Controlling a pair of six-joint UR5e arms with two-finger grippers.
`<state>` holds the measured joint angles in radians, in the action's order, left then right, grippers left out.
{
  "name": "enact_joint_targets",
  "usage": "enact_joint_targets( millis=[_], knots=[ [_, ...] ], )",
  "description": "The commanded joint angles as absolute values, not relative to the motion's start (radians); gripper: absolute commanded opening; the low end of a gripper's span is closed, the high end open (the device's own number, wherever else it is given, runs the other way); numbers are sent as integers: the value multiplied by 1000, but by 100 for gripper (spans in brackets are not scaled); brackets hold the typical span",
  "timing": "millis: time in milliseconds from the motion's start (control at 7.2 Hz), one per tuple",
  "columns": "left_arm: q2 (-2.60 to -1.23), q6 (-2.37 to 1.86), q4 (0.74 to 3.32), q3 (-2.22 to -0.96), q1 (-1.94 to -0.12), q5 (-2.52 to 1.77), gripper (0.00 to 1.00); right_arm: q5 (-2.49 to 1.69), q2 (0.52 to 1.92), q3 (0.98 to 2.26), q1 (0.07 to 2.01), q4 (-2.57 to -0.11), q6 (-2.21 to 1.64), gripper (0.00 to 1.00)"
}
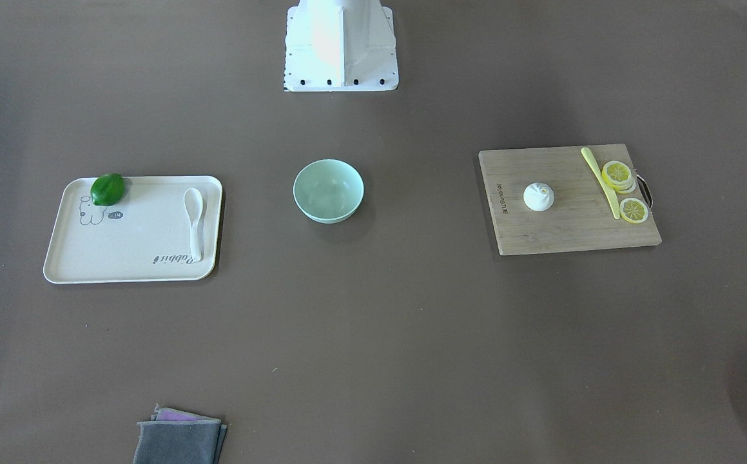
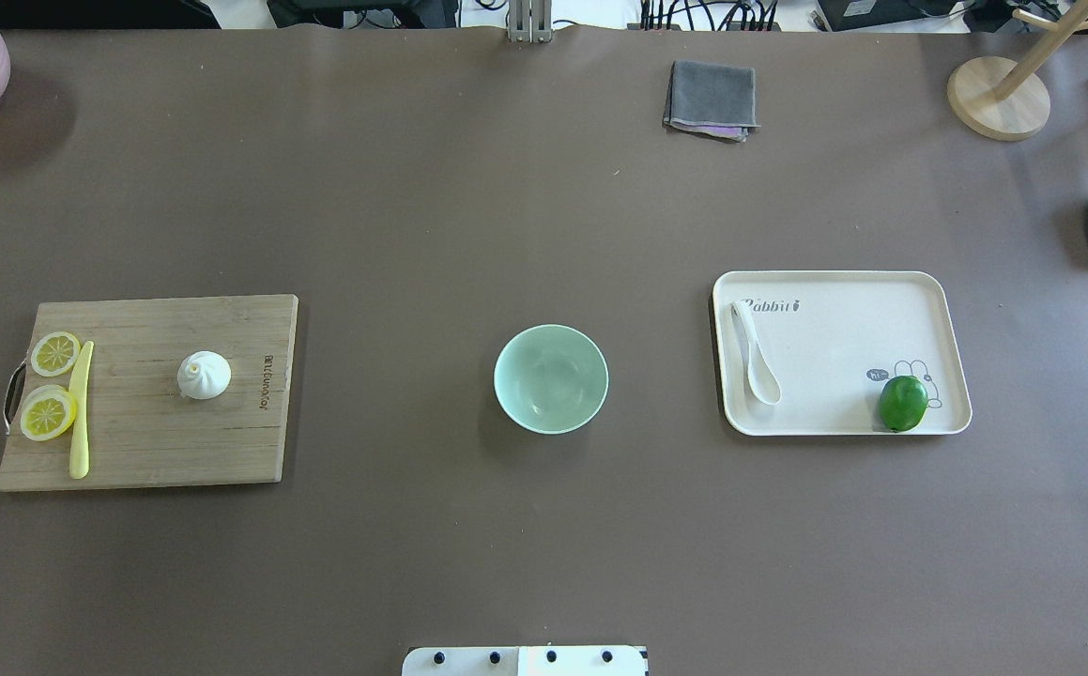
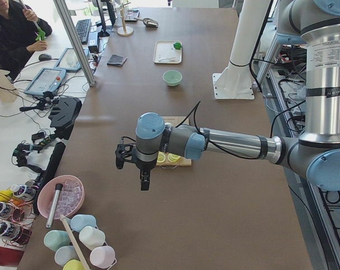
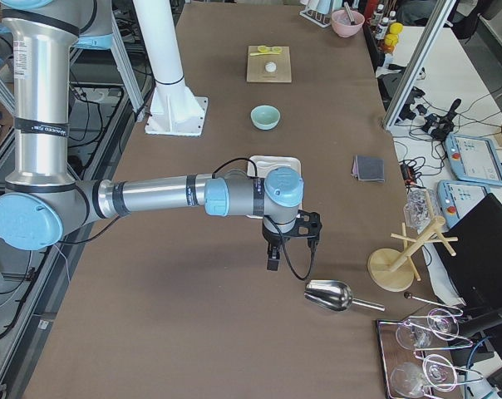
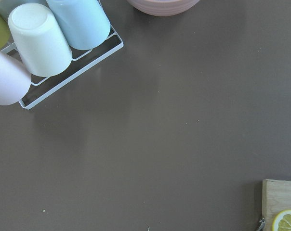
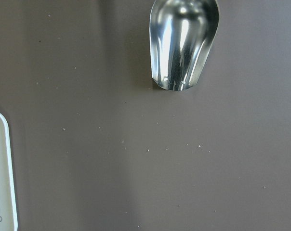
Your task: Put spoon and bun in bowl
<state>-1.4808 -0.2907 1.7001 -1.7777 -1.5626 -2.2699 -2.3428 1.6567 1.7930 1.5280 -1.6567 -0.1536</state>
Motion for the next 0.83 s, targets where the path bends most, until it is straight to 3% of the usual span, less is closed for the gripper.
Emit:
enact_joint_targets(
  millis=[0, 694],
  knots=[
    [-1471, -291, 1709, -1781, -1566, -2272, 98, -2342, 1658, 1802, 1532, -1657, -152, 100],
    [-1494, -292, 1719, -1782, -1557, -2279, 98, -2355, 1623, 1789, 1528, -1649, -153, 100]
  ],
)
